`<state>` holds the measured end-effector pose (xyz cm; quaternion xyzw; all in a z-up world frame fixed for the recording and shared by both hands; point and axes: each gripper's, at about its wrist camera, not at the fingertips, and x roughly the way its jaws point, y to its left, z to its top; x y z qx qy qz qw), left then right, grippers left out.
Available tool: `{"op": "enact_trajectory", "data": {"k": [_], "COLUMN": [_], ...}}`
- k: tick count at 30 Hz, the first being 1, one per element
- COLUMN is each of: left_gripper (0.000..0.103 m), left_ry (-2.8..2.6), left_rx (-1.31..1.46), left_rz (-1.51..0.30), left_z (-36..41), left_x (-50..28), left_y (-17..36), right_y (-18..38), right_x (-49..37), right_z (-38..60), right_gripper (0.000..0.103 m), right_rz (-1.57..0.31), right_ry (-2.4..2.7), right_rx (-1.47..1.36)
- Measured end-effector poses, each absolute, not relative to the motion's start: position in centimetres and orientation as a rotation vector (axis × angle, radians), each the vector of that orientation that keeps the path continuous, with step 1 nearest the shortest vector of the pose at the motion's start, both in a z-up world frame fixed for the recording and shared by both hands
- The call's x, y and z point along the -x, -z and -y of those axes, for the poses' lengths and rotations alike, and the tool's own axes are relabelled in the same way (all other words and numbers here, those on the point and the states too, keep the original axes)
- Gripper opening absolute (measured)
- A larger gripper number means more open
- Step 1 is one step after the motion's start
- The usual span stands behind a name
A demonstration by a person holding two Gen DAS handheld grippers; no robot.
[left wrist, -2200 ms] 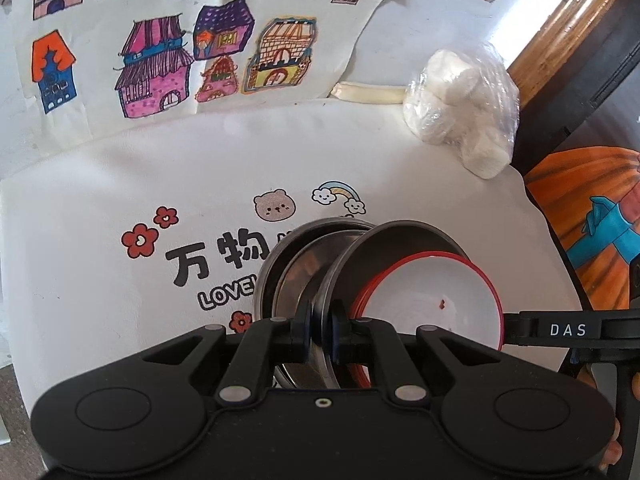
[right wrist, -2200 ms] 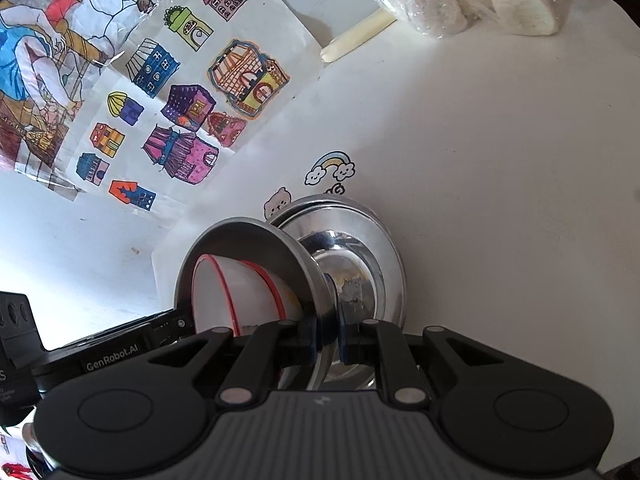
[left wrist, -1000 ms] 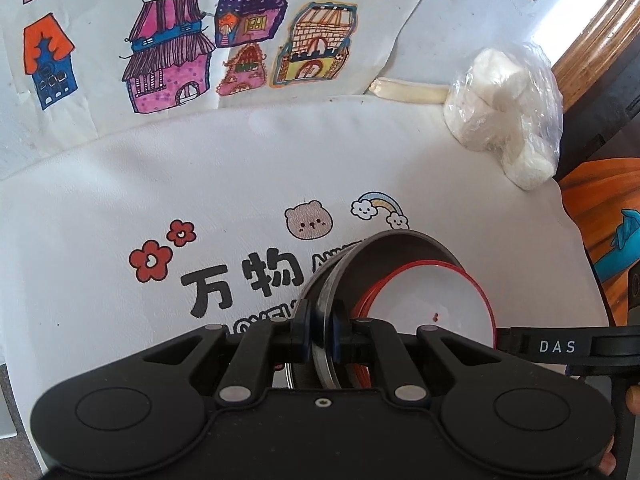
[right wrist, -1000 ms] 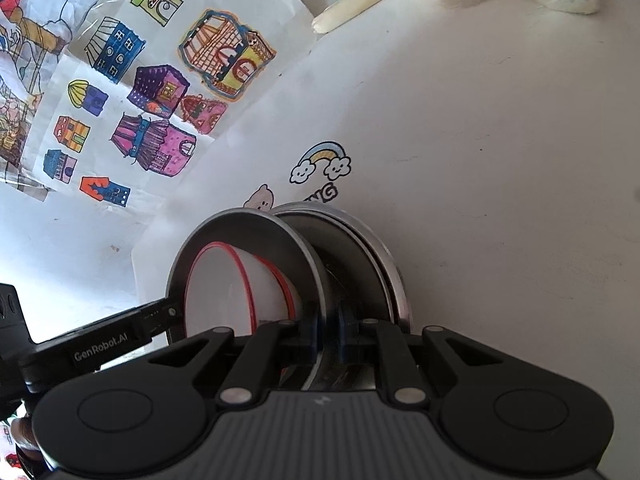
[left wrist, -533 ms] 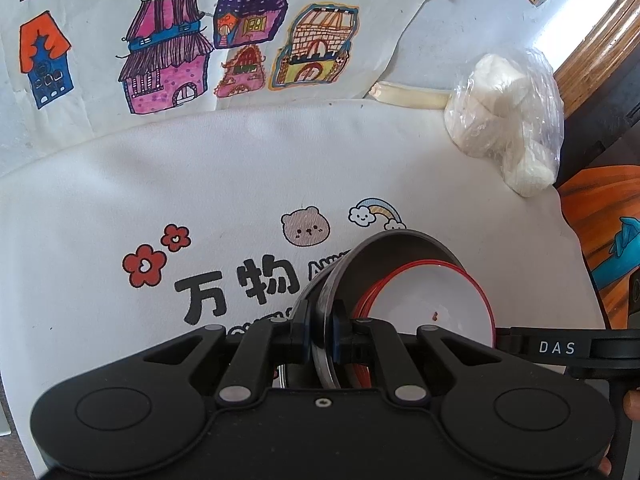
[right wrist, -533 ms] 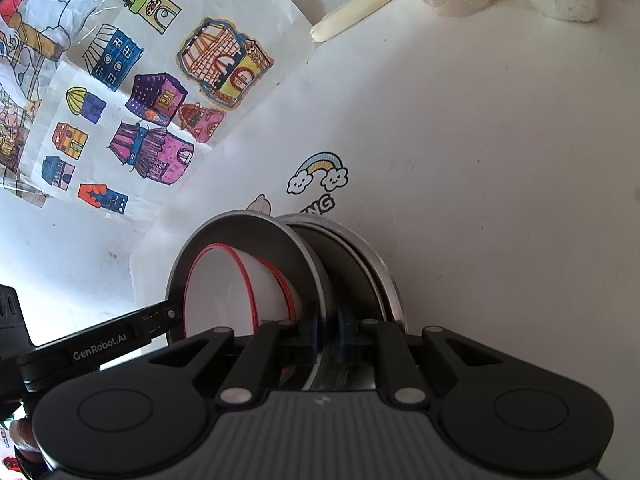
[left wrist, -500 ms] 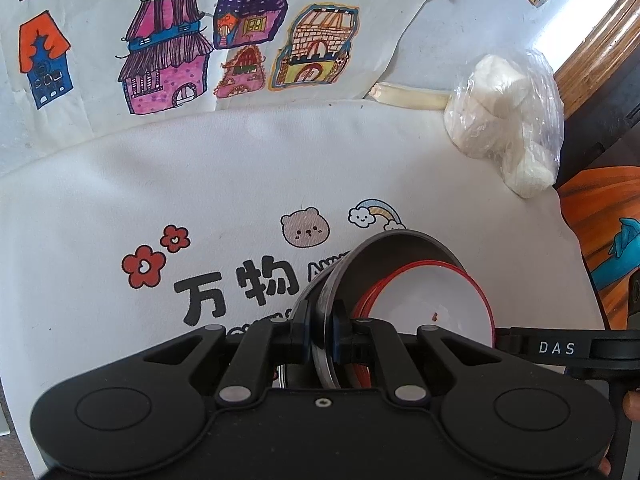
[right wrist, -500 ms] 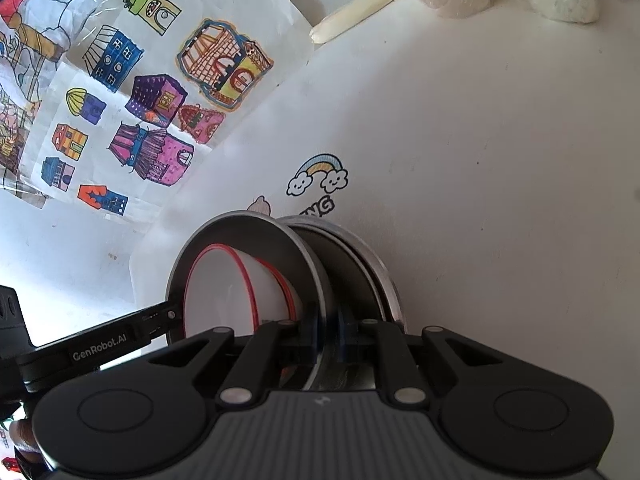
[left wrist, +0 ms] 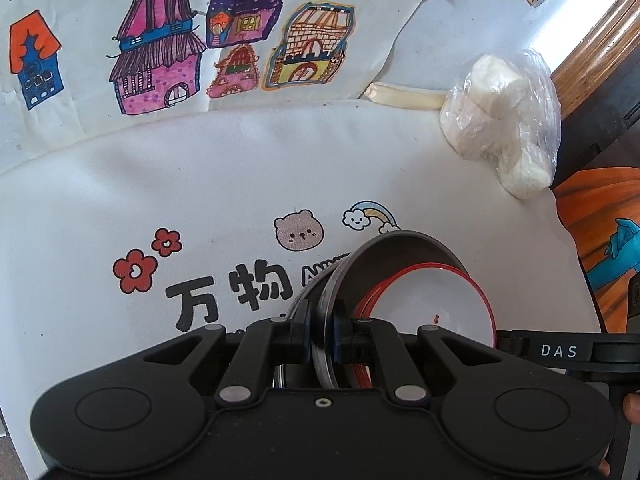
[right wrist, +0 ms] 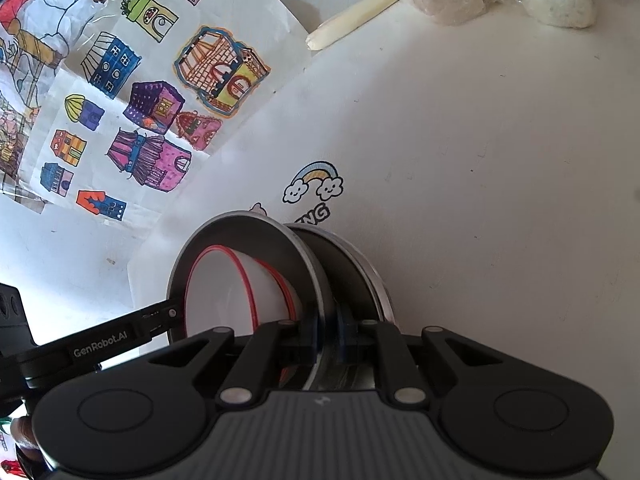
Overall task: Organize plates and bowls
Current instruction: 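Carry the steel bowl with nested white bowls over the steel plate stack, then lower the steel bowl onto the plate stack and open the left gripper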
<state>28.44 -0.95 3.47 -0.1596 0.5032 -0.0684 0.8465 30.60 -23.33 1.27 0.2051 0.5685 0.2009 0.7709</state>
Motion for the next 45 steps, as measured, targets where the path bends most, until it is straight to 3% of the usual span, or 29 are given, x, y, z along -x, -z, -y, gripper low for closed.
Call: {"op": "enact_trajectory", "data": {"k": [35, 45], "left_gripper": [0.014, 0.019], "left_ry": [0.163, 0.171], "left_rx": [0.325, 0.359], "left_rz": [-1.049, -1.028], "left_z": [1.2, 0.4], "left_x": [-27.8, -26.9], "left_y": [-3.1, -3.4], "right_y": [-2.4, -4.3], "right_x": [-29.1, -27.7], "right_z": [22.8, 22.7], "right_gripper": [0.013, 0.030], "right_rz": [-1.178, -1.084], "right_ry": [-0.431, -0.391], "right_rx": [-0.296, -0.203]}}
